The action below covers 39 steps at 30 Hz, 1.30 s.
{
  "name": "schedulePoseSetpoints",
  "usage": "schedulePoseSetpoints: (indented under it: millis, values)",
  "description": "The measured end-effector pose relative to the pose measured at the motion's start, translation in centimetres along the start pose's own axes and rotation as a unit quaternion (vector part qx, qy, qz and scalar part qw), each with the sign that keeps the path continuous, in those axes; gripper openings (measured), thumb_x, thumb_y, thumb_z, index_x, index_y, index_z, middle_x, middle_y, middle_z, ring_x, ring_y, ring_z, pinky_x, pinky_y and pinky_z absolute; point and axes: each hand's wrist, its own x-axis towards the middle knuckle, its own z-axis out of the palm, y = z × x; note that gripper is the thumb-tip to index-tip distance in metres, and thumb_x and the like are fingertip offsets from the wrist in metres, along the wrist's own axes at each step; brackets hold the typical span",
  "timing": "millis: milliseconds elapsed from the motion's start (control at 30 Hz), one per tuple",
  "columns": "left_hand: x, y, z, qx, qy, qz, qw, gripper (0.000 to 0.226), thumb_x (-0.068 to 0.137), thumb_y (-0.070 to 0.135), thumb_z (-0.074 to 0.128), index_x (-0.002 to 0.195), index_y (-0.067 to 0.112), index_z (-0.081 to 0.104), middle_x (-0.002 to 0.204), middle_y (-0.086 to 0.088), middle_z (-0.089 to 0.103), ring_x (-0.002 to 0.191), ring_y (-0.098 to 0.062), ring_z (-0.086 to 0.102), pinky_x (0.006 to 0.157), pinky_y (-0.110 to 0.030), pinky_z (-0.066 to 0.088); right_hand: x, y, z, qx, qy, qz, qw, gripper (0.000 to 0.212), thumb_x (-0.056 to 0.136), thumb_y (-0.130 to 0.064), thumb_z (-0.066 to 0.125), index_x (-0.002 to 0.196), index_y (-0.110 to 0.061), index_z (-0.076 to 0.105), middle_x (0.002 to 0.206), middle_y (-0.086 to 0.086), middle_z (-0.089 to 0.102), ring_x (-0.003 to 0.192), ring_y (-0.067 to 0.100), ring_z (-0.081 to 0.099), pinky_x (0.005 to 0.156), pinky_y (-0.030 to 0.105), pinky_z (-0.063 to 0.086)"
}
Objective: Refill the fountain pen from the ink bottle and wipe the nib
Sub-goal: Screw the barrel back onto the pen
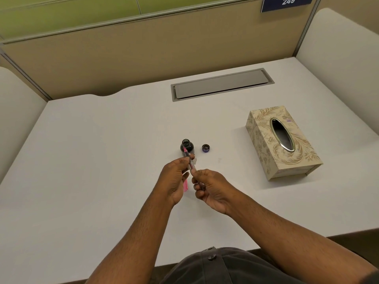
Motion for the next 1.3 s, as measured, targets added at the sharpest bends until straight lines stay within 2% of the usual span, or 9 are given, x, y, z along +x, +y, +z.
schedulePoseSetpoints:
  millis: [100, 267, 333, 400, 500, 667, 833, 1100, 1300]
  values:
    - [-0.1, 0.1, 0.1, 0.0, 0.001, -0.001, 1.0, 0.021, 0.096, 0.014, 0.051, 0.097, 0.013, 0.073, 0.115, -0.008, 0.07, 0.112, -0.021, 0.059, 0.103, -0.038, 0.04, -0.1, 0.1, 0.0, 0.003, -0.002, -0.005, 1.0, 0.019, 0.096, -0.022, 0.059, 0.086, -0.007, 0.059, 0.072, 0.006, 0.055, 0.054, 0.009, 0.043, 0.043, 0.017, 0.035]
    - [-0.3, 0.1, 0.1, -0.008, -0.007, -0.005, 1.0, 0.021, 0.095, 0.015, 0.053, 0.095, 0.011, 0.074, 0.098, -0.008, 0.068, 0.079, -0.019, 0.055, 0.075, -0.031, 0.044, -0.4, 0.0, 0.1, 0.006, -0.021, 0.014, 1.0, 0.046, 0.098, -0.049, 0.047, 0.095, -0.005, 0.063, 0.065, 0.002, 0.057, 0.052, 0.009, 0.043, 0.043, 0.018, 0.032]
    - [-0.4, 0.1, 0.1, -0.009, -0.008, -0.001, 1.0, 0.02, 0.095, 0.014, 0.054, 0.097, 0.011, 0.074, 0.096, -0.004, 0.071, 0.087, -0.017, 0.06, 0.086, -0.032, 0.045, -0.5, 0.0, 0.2, -0.012, -0.02, -0.001, 1.0, 0.044, 0.092, -0.052, 0.057, 0.093, -0.009, 0.061, 0.065, 0.001, 0.053, 0.051, 0.008, 0.039, 0.043, 0.018, 0.029]
    - [-0.6, 0.1, 0.2, -0.009, -0.009, 0.0, 1.0, 0.021, 0.096, 0.013, 0.052, 0.097, 0.012, 0.073, 0.098, 0.0, 0.073, 0.099, -0.013, 0.063, 0.096, -0.032, 0.043, -0.5, 0.1, 0.2, -0.023, -0.008, -0.018, 1.0, 0.029, 0.091, -0.038, 0.065, 0.09, -0.01, 0.057, 0.067, 0.002, 0.052, 0.05, 0.008, 0.038, 0.042, 0.018, 0.028]
    - [-0.8, 0.3, 0.3, -0.014, -0.013, 0.002, 1.0, 0.022, 0.096, 0.012, 0.051, 0.093, 0.013, 0.072, 0.099, -0.001, 0.074, 0.103, -0.014, 0.063, 0.097, -0.033, 0.042, -0.6, 0.4, 0.1, -0.021, -0.002, -0.025, 0.999, 0.018, 0.095, -0.025, 0.061, 0.088, -0.008, 0.059, 0.07, 0.004, 0.055, 0.05, 0.008, 0.042, 0.041, 0.018, 0.032]
    - [-1.6, 0.7, 0.5, -0.031, -0.007, -0.03, 0.999, 0.018, 0.094, 0.014, 0.055, 0.092, 0.009, 0.072, 0.082, -0.005, 0.07, 0.059, -0.014, 0.058, 0.053, -0.029, 0.041, -0.9, 0.4, -0.1, -0.036, -0.025, -0.028, 0.999, 0.039, 0.101, -0.037, 0.047, 0.095, -0.006, 0.069, 0.071, 0.004, 0.063, 0.055, 0.01, 0.049, 0.046, 0.019, 0.037]
    - [-1.5, 0.2, 0.4, -0.01, 0.002, -0.032, 0.999, 0.022, 0.094, 0.017, 0.055, 0.102, 0.009, 0.073, 0.088, 0.001, 0.073, 0.087, -0.014, 0.061, 0.087, -0.034, 0.041, -1.2, 0.4, 0.3, -0.123, 0.005, -0.084, 0.989, 0.027, 0.096, -0.035, 0.059, 0.099, -0.008, 0.062, 0.067, 0.004, 0.063, 0.052, 0.009, 0.048, 0.048, 0.021, 0.038]
    - [-2.2, 0.4, 0.7, -0.032, -0.016, -0.061, 0.997, 0.023, 0.095, 0.013, 0.051, 0.105, 0.003, 0.069, 0.09, -0.009, 0.067, 0.046, -0.011, 0.047, 0.042, -0.022, 0.035, -1.4, 0.6, 0.2, -0.131, 0.007, -0.1, 0.986, 0.031, 0.1, -0.033, 0.052, 0.093, -0.007, 0.067, 0.079, 0.01, 0.071, 0.06, 0.014, 0.061, 0.057, 0.026, 0.048]
    - [-2.2, 0.2, 0.7, 0.002, -0.023, -0.059, 0.998, 0.021, 0.093, 0.011, 0.052, 0.099, 0.005, 0.07, 0.088, -0.014, 0.059, 0.047, -0.016, 0.036, 0.043, -0.024, 0.033, -1.6, 0.4, -0.2, -0.15, -0.015, -0.084, 0.985, 0.033, 0.101, -0.035, 0.048, 0.091, -0.011, 0.067, 0.078, 0.005, 0.072, 0.065, 0.013, 0.063, 0.063, 0.025, 0.049]
